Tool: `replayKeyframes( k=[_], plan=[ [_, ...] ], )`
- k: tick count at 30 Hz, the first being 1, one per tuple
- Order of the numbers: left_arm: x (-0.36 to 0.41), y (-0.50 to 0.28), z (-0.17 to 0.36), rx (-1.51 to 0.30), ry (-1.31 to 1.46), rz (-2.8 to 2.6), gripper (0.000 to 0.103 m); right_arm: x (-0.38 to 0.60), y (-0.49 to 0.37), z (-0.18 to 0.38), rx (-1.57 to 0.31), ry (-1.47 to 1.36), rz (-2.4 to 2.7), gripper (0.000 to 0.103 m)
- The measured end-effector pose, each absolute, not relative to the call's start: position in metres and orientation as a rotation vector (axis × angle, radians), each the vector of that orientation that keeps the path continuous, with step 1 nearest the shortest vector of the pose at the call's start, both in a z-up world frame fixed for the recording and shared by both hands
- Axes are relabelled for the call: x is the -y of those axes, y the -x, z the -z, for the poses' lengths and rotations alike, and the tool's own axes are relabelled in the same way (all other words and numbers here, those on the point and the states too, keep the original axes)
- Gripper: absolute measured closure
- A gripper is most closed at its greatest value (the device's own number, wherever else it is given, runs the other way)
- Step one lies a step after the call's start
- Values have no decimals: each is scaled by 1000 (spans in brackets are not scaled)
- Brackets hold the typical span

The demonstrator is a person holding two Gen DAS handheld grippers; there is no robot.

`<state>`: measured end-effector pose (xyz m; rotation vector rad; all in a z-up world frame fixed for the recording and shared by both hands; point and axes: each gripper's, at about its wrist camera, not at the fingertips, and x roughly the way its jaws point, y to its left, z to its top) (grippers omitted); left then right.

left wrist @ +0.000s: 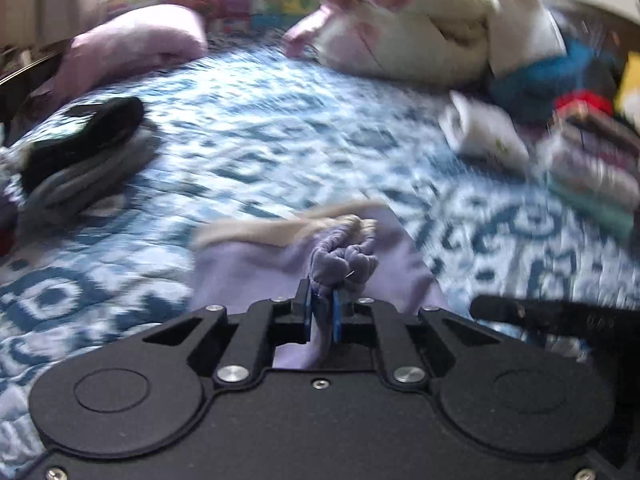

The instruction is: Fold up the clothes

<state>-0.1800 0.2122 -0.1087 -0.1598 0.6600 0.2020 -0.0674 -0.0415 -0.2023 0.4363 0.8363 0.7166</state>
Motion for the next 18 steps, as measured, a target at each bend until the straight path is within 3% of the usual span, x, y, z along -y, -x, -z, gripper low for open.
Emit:
replayKeyframes(
  k=[9,16,18],
  plan=[
    [-296,239,85,-570,294,-342,95,37,73,202,-818,-387,-717,0],
    [-372,279,124,-584,609,-475,96,31,81,202,-806,-328,-719,0],
    [-380,283,139,-634,627,-534,91,29,83,202,-803,-314,-720,0]
  ],
)
